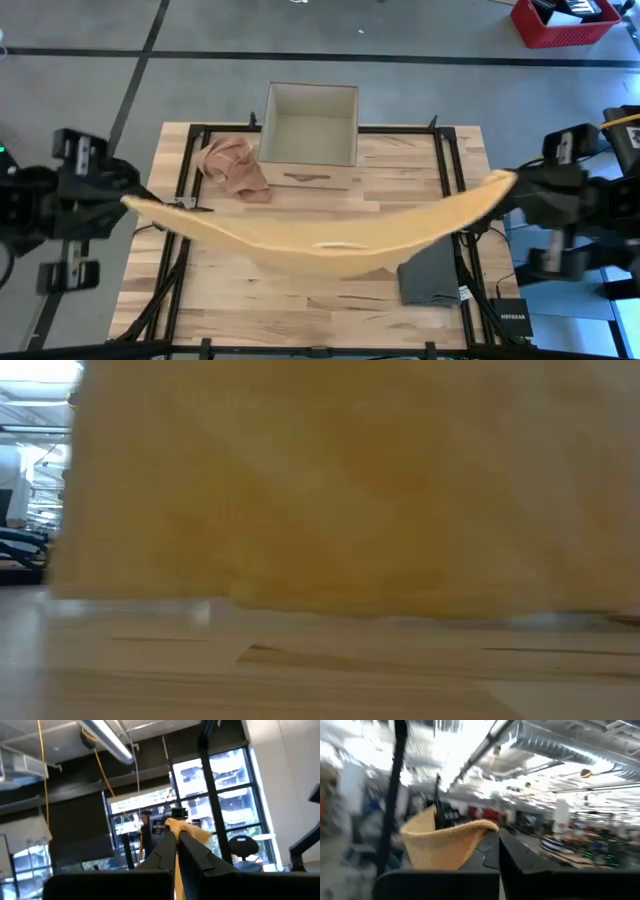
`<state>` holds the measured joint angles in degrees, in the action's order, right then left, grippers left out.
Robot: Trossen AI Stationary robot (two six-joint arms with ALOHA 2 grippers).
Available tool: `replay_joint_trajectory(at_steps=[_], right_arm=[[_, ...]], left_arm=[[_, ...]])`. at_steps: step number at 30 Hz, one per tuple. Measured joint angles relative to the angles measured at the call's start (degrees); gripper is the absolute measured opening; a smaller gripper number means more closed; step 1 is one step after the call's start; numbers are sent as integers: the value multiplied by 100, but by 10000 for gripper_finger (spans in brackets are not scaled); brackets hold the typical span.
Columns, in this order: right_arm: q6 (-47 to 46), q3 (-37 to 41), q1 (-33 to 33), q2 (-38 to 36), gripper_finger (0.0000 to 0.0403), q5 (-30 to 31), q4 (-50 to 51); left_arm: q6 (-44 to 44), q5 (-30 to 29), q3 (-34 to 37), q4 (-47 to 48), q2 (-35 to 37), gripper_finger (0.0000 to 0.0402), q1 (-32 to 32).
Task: Fold towel
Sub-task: Fold the yellow towel
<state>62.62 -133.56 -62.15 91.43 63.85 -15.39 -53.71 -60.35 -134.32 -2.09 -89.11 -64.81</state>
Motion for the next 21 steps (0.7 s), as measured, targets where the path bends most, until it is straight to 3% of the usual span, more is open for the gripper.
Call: replay_joint_trajectory(at_steps=[4,9,12,21], right_arm=[[-169,-2,-51,-6,1,-296,-277],[-220,-2,-48,-4,1,-157,-280],[-60,-2,-36,-4,1,183,-274],[-73,2,1104,-4,1,1511,29]], left_arm=[[-903,-62,8,-763,-235,0,-351],[-2240,-442,7,-1692,-329,0,-672],[-2624,-1008,7,-1947,-296,0,-675],[-2818,-1112,7,-1679,25,0,-333]])
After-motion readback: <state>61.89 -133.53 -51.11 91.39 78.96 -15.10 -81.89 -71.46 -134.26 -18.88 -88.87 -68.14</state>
